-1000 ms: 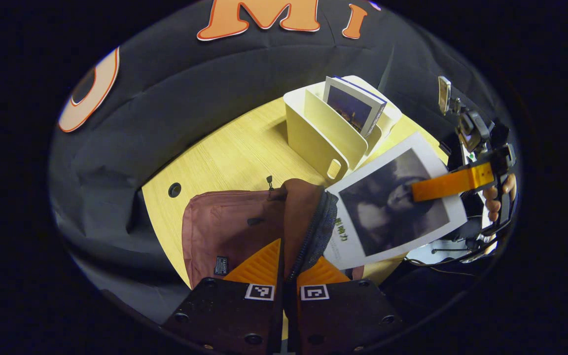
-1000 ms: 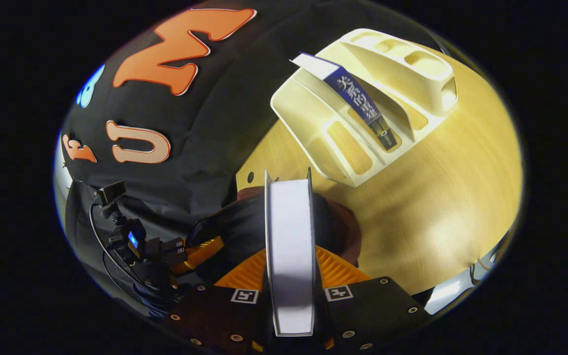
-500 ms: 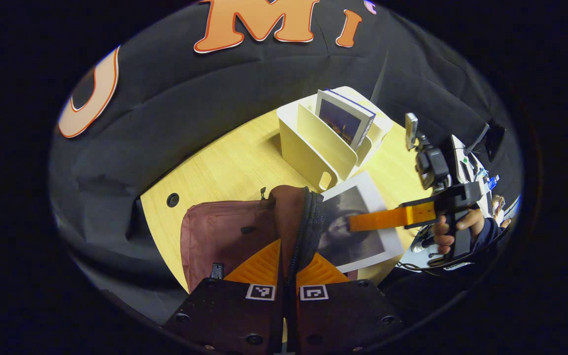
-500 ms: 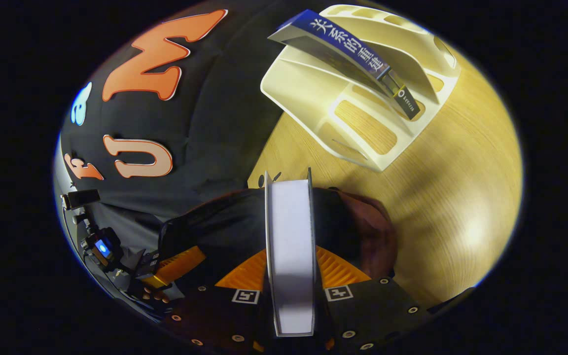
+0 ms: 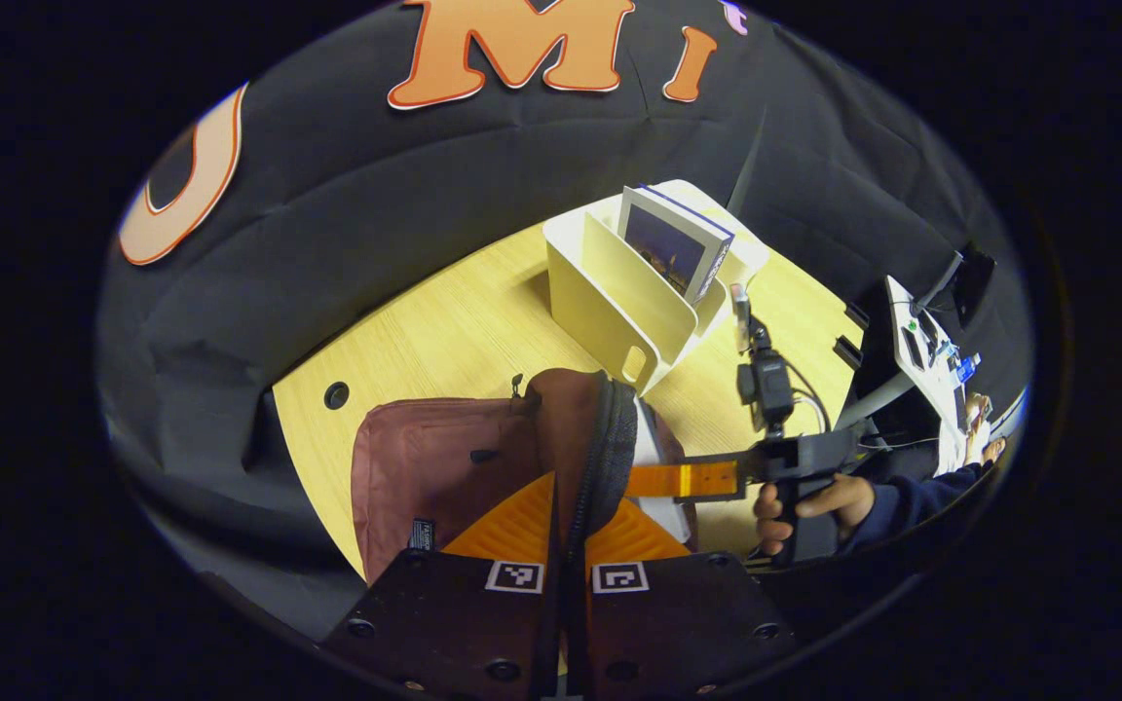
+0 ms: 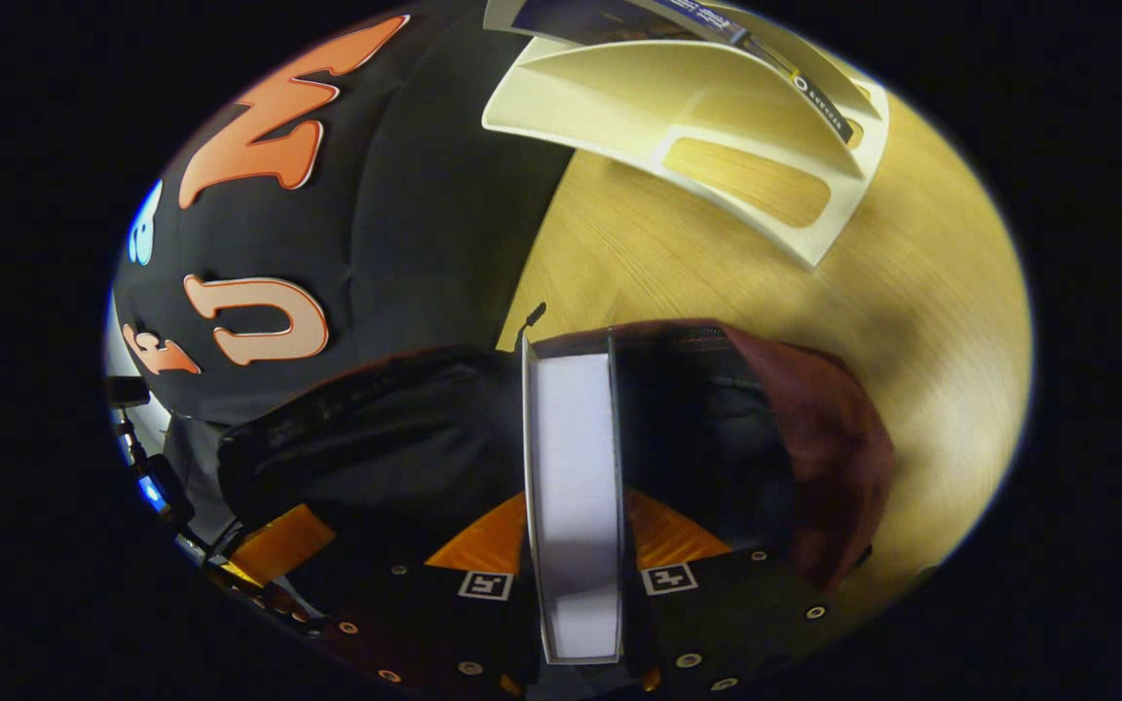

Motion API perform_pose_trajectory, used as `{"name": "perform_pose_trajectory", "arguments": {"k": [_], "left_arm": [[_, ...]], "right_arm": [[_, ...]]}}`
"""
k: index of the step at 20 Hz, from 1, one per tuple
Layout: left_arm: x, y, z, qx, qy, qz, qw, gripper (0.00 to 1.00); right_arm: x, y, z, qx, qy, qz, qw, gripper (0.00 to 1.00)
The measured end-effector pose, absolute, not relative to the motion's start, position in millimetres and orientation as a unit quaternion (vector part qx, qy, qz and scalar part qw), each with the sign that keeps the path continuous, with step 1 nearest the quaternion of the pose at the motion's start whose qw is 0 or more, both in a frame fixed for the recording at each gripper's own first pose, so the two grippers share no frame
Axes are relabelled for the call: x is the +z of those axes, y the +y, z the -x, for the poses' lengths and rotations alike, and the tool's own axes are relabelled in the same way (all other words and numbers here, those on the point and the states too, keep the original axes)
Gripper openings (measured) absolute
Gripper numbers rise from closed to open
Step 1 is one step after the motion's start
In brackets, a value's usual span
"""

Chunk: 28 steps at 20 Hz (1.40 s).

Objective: Open the schoolbag, grab two books from the bookshelf and put them into the schoolbag.

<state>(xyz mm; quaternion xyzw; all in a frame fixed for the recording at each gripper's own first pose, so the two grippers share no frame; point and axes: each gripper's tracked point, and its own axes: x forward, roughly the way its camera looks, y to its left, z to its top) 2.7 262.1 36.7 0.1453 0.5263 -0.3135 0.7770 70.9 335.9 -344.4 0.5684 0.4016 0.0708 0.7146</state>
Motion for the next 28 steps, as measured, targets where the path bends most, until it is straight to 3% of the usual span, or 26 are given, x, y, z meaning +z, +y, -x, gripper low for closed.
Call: {"name": "perform_pose_trajectory", "arguments": {"k": [10, 11, 12, 13, 14, 15, 16, 18, 21, 28], "left_arm": [[37, 255, 4, -0.305, 0.529, -0.138, 0.779, 0.05], [35, 258, 3, -0.303, 0.530, -0.136, 0.780, 0.04], [34, 258, 2, -0.301, 0.533, -0.130, 0.780, 0.04], [34, 258, 3, -0.299, 0.534, -0.127, 0.780, 0.04], [34, 258, 1, -0.296, 0.534, -0.127, 0.782, 0.04], [32, 257, -1, -0.297, 0.533, -0.127, 0.782, 0.04], [31, 257, -2, -0.297, 0.533, -0.125, 0.783, 0.04], [31, 255, 0, -0.296, 0.534, -0.118, 0.784, 0.04], [30, 252, 0, -0.294, 0.534, -0.114, 0.785, 0.04], [24, 242, -5, -0.289, 0.533, -0.109, 0.788, 0.04]], "right_arm": [[-365, 370, -76, 0.097, 0.430, -0.590, 0.677, 0.34], [-368, 369, -77, 0.094, 0.432, -0.593, 0.673, 0.46], [-372, 370, -74, 0.087, 0.445, -0.595, 0.664, 0.36], [-380, 370, -67, 0.068, 0.469, -0.588, 0.656, 0.51], [-385, 372, -63, 0.057, 0.484, -0.581, 0.652, 0.58], [-386, 370, -60, 0.055, 0.487, -0.578, 0.653, 0.41], [-386, 365, -60, 0.053, 0.478, -0.575, 0.662, 0.51], [-381, 352, -58, 0.042, 0.478, -0.577, 0.661, 0.97], [-371, 326, -53, 0.019, 0.467, -0.599, 0.650, 0.99], [-294, 270, -60, 0.053, 0.379, -0.645, 0.662, 0.98]]}}
